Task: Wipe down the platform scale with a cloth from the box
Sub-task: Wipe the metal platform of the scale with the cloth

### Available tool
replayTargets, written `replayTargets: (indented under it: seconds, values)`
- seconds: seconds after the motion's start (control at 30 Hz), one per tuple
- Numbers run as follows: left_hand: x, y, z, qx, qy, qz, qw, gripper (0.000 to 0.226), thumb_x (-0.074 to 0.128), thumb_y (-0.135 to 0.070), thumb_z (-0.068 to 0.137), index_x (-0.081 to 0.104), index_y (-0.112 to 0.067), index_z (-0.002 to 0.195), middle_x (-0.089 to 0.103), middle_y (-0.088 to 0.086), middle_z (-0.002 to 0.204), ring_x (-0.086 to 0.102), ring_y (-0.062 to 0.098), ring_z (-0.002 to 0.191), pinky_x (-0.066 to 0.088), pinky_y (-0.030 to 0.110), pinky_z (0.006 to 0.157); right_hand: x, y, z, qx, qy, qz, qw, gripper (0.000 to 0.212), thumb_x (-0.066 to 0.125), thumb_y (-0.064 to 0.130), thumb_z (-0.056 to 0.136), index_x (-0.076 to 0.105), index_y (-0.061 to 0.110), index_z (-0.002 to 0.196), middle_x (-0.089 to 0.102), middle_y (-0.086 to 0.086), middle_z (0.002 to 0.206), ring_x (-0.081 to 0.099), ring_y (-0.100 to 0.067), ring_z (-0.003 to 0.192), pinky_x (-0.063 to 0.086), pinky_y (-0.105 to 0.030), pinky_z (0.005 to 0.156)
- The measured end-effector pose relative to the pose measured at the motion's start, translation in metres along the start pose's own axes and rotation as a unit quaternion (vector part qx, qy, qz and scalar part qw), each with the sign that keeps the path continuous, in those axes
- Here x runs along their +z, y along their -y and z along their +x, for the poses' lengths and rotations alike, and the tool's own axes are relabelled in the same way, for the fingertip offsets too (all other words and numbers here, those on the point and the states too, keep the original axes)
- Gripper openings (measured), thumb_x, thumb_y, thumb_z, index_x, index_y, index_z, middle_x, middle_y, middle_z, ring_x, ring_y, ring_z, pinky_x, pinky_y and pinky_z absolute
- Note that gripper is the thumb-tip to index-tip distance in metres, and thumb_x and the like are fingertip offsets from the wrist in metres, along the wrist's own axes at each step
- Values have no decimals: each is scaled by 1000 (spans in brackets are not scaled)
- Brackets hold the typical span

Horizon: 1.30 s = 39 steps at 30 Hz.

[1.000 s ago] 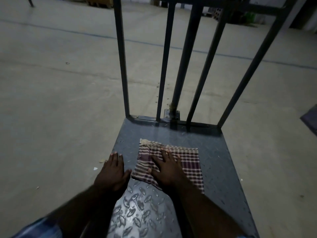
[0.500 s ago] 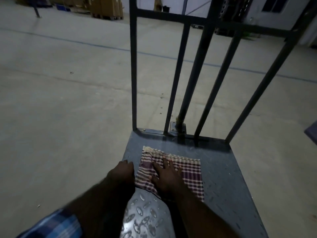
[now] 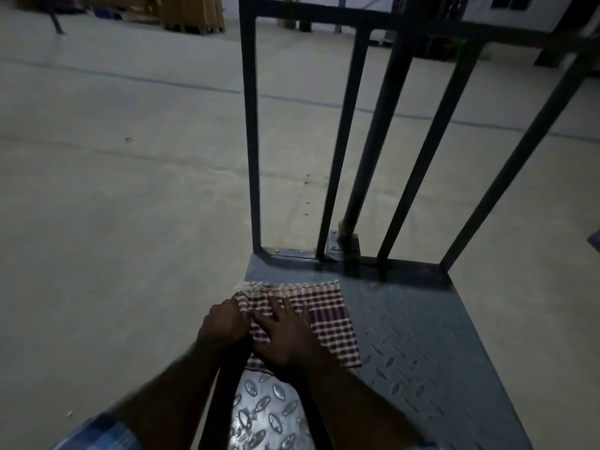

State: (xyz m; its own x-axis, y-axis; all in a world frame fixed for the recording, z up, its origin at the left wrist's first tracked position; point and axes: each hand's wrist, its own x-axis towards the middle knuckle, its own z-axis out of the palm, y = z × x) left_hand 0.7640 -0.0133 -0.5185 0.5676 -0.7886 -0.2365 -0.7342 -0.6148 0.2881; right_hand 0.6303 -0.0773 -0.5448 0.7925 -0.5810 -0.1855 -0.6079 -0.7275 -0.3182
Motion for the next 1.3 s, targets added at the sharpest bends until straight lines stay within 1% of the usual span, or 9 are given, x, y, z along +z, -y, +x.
replayTargets:
  seconds: [0.2,0.4,0.5,0.67,0.83,0.93,1.03,1.17,1.3]
  values:
    - [-13,0,-2,62,120,68,989,47,42,-39,100,40,-17,141,47,9,145,48,25,130,34,26,101,-5,13,-6,19,7,-1,1000,64,44,53,95,18,39,152,6,-8,164,4,-32,149,0,-66,112]
    - [-26,-7,-23,92,136,67,984,51,42,-36,100,35,-13,146,40,11,151,43,25,134,27,24,102,-7,8,-22,0,-7,17,1000,66,52,41,93,23,34,152,12,-8,163,10,-30,148,6,-65,114]
    - [-27,-6,-23,105,118,73,985,47,49,-35,97,47,-9,137,51,14,141,50,28,126,32,26,96,-9,4,-21,-1,6,15,1000,70,54,45,92,22,32,152,12,-7,163,10,-30,149,8,-62,114]
    - [-32,8,-7,69,105,41,991,22,64,-23,82,67,-12,101,67,11,115,62,28,104,45,28,82,-3,3,-18,7,11,-4,1000,72,46,54,94,19,25,154,11,-6,163,8,-27,150,6,-59,116]
    - [-41,-8,13,-7,39,-35,999,25,66,-19,82,69,-9,105,69,12,109,65,26,97,51,29,78,-3,-4,-21,53,-34,21,998,58,24,53,102,15,31,154,8,-6,164,5,-26,150,3,-58,117]
    - [-39,-9,18,-2,-16,-49,999,21,63,-19,84,67,-10,103,68,10,106,63,24,92,44,29,71,6,-8,-28,71,-27,-13,997,63,17,63,97,6,38,154,-5,-4,164,-10,-26,150,-10,-63,113]
    - [-32,3,18,-7,-38,-75,996,23,64,-24,84,66,-11,103,69,10,105,62,27,94,38,27,69,8,-7,-25,63,-21,-12,998,75,1,70,86,3,38,154,-9,-1,164,-14,-22,149,-14,-61,112]
    - [-22,8,16,-19,-53,-122,991,28,66,-27,83,66,-11,105,69,12,109,61,29,101,39,27,74,6,-7,-15,38,-40,-20,998,80,-4,69,89,10,25,155,4,-2,164,-1,-20,151,-4,-54,117]
    - [-22,4,17,-22,-46,-136,989,29,64,-29,82,64,-13,106,68,12,109,60,30,102,43,29,77,14,-3,-10,47,-91,22,994,58,26,38,100,35,8,148,39,-14,153,35,-29,142,23,-48,116]
